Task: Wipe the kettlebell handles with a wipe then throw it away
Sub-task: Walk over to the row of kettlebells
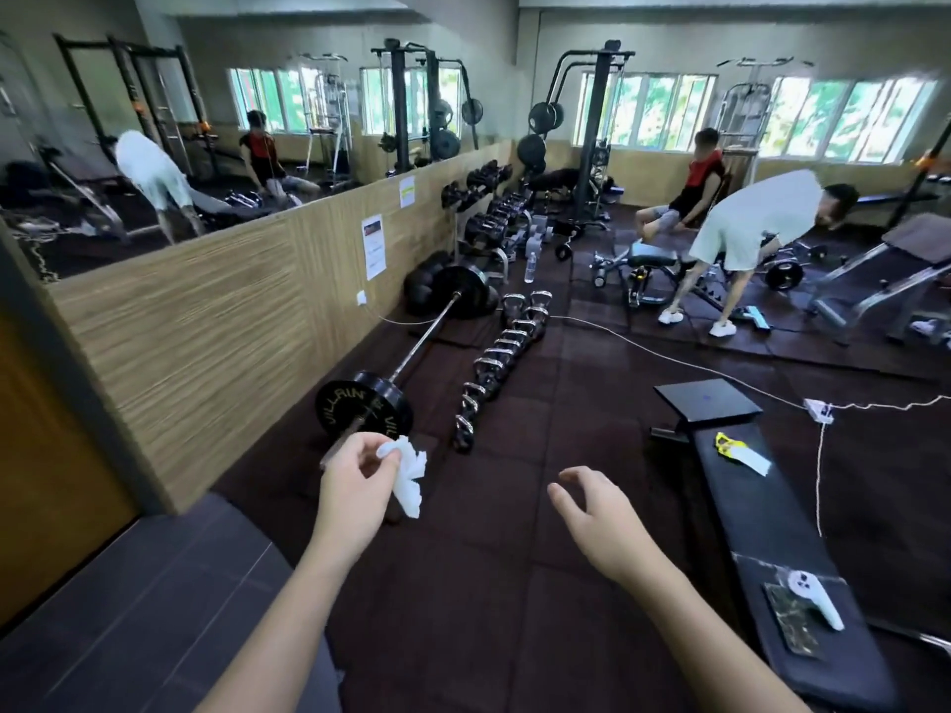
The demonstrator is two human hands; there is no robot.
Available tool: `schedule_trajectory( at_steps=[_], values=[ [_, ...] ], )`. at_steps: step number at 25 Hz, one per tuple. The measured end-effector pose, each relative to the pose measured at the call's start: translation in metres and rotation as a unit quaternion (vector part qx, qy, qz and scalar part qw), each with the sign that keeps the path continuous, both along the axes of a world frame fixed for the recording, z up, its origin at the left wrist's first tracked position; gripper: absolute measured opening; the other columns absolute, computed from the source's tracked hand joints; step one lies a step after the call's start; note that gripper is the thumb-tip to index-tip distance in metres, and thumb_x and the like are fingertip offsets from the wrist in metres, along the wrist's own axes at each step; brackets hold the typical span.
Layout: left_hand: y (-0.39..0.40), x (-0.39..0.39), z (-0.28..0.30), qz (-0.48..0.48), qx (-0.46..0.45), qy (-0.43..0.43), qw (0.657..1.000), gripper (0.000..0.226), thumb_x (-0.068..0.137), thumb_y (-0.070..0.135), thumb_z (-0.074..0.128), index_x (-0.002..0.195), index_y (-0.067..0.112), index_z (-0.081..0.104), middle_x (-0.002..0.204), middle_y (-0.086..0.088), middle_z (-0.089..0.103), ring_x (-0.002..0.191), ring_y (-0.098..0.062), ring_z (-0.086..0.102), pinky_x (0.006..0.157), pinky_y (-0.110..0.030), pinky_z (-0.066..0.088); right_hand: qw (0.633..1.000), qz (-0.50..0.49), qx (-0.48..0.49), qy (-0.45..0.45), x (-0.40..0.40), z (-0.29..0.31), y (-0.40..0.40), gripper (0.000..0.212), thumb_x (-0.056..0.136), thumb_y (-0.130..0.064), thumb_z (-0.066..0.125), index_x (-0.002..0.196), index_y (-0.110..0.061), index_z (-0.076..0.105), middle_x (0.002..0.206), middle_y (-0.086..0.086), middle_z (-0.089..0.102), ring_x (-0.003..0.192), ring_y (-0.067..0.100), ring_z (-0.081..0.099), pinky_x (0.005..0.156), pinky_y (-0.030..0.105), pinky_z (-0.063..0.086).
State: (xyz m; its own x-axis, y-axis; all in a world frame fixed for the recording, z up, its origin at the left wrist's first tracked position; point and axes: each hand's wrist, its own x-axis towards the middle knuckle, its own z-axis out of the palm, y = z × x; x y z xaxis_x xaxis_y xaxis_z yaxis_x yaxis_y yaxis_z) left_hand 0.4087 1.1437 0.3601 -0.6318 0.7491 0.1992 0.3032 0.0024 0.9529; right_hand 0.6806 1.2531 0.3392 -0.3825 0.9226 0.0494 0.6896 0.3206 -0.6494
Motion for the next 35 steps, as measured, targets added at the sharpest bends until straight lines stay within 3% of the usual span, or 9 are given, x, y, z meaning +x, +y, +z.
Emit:
schedule_trajectory(
  at_steps=[7, 12, 19, 22, 27, 31, 35],
  values=[
    [0.218, -0.005, -0.028, 0.036, -0.038, 0.007, 0.999, 0.008, 0.093, 0.015, 0.066, 0.088, 0.022, 0.067, 0.089, 0.003, 0.074, 0.085, -0.006, 0.069, 0.079, -0.027, 0.053, 0.999, 0.041, -0.022, -0.021, -0.025, -0.029, 0.247, 0.041, 0.099, -0.049, 0.050, 0.128, -0.021, 0.058, 0.132, -0.003, 0.060, 0.121, 0.017, 0.056, 0.105, 0.040, 0.045],
    [0.364, -0.001, -0.037, 0.112, -0.050, -0.018, 0.992, 0.008, 0.094, 0.019, 0.065, 0.086, 0.022, 0.066, 0.079, 0.002, 0.071, 0.067, -0.003, 0.059, 0.067, -0.025, 0.048, 0.992, 0.108, -0.023, -0.064, -0.039, -0.034, 0.421, 0.041, 0.098, -0.049, 0.050, 0.127, -0.022, 0.058, 0.131, -0.003, 0.060, 0.123, 0.017, 0.054, 0.105, 0.039, 0.045],
    [0.562, -0.031, -0.077, 0.176, -0.083, -0.080, 0.978, 0.006, 0.095, 0.022, 0.063, 0.090, 0.024, 0.065, 0.088, 0.003, 0.075, 0.082, -0.010, 0.069, 0.074, -0.026, 0.051, 0.978, 0.175, -0.064, -0.089, -0.105, -0.062, 0.644, 0.039, 0.098, -0.048, 0.051, 0.125, -0.021, 0.059, 0.129, -0.001, 0.061, 0.122, 0.020, 0.055, 0.103, 0.040, 0.046],
    [0.662, -0.074, -0.122, 0.220, -0.097, -0.092, 0.966, 0.007, 0.096, 0.021, 0.063, 0.090, 0.022, 0.064, 0.086, 0.004, 0.074, 0.075, -0.003, 0.065, 0.072, -0.025, 0.049, 0.964, 0.225, -0.077, -0.116, -0.161, -0.103, 0.754, 0.039, 0.097, -0.047, 0.052, 0.126, -0.021, 0.059, 0.129, 0.000, 0.062, 0.123, 0.020, 0.055, 0.104, 0.041, 0.045],
    [0.817, -0.158, -0.217, 0.291, -0.123, -0.144, 0.938, 0.008, 0.096, 0.019, 0.062, 0.091, 0.024, 0.065, 0.091, 0.006, 0.074, 0.087, -0.011, 0.070, 0.082, -0.036, 0.056, 0.940, 0.286, -0.109, -0.149, -0.259, -0.192, 0.934, 0.038, 0.098, -0.044, 0.054, 0.127, -0.020, 0.060, 0.128, -0.003, 0.062, 0.123, 0.018, 0.055, 0.106, 0.036, 0.044],
    [0.923, -0.206, -0.301, 0.336, -0.154, -0.165, 0.915, 0.008, 0.097, 0.016, 0.060, 0.092, 0.022, 0.064, 0.086, 0.016, 0.072, 0.076, 0.000, 0.066, 0.074, -0.024, 0.051, 0.914, 0.339, -0.151, -0.165, -0.332, -0.282, 1.053, 0.035, 0.099, -0.040, 0.054, 0.128, -0.020, 0.060, 0.126, -0.007, 0.062, 0.124, 0.012, 0.054, 0.106, 0.027, 0.041],
    [0.995, -0.238, -0.389, 0.393, -0.182, -0.143, 0.890, 0.009, 0.100, 0.021, 0.057, 0.092, 0.021, 0.060, 0.084, 0.006, 0.069, 0.074, -0.014, 0.064, 0.061, -0.017, 0.045, 0.881, 0.400, -0.179, -0.178, -0.396, -0.398, 1.132, 0.033, 0.099, -0.038, 0.055, 0.126, -0.020, 0.061, 0.124, -0.007, 0.063, 0.122, 0.010, 0.055, 0.105, 0.025, 0.041]
  ],
)
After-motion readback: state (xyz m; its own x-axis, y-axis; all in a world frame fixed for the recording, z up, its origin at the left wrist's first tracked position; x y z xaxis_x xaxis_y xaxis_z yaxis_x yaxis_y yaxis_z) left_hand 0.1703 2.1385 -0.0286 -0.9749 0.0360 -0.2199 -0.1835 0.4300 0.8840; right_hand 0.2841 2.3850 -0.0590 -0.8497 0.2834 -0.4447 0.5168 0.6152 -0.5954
